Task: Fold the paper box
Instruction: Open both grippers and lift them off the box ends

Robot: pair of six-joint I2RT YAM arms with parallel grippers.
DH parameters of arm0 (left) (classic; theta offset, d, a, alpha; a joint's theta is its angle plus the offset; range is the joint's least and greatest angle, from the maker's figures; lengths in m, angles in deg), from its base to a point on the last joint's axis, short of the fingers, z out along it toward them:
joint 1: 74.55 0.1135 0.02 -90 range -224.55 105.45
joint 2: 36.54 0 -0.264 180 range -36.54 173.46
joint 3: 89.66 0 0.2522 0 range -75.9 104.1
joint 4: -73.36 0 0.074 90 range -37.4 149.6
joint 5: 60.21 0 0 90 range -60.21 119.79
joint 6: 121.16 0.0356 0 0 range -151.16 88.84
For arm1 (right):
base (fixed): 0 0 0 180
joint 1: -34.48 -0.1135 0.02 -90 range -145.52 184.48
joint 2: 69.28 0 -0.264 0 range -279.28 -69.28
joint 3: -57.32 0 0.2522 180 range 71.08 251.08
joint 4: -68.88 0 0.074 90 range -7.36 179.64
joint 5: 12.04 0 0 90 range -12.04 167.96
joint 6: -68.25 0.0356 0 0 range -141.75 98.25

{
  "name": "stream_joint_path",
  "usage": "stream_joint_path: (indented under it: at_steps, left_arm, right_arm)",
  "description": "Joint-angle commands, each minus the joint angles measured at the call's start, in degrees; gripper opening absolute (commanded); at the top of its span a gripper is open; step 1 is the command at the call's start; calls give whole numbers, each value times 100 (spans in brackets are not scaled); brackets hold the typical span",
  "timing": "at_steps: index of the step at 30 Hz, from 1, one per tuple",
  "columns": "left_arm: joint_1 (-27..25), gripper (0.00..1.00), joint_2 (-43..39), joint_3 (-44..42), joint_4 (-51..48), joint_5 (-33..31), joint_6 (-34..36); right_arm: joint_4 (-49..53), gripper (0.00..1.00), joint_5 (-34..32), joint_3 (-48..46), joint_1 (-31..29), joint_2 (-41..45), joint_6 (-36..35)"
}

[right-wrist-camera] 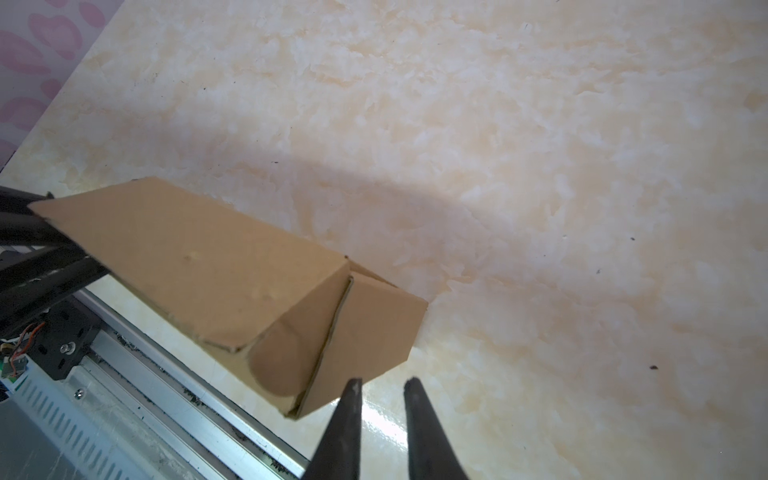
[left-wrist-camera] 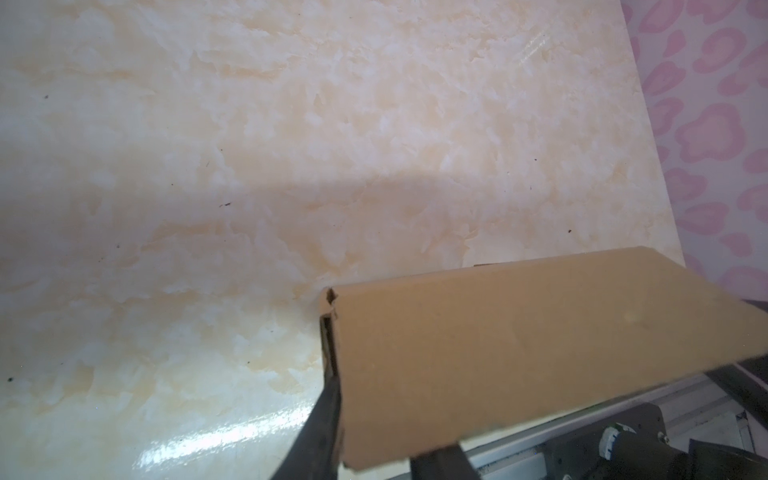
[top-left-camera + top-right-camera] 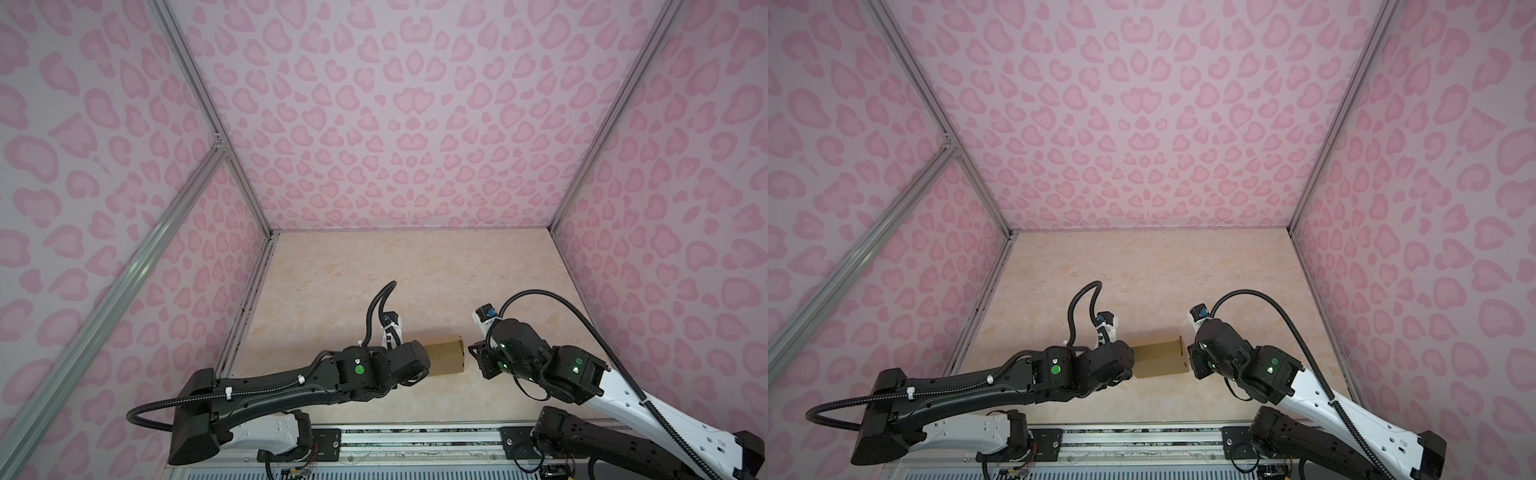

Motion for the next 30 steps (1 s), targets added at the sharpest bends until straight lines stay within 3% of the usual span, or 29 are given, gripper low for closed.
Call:
stream_joint_path:
  at_steps: [1,14,22,30]
  left_arm:
    - [12,34,56,135,-268,46,120]
    - [28,35,342,633,-293,32,363]
    - [173,35,-468,676,-402,-395,705]
    - [557,64,-935,757,52,-420,1523]
  right_arm:
    - [26,22,5,38,-22,16,21]
    - [136,22,-5,32,-19,136,57]
    - [676,23,-321,564,-15,339,-67]
    - [383,23,-166,1072,24,-57,-292]
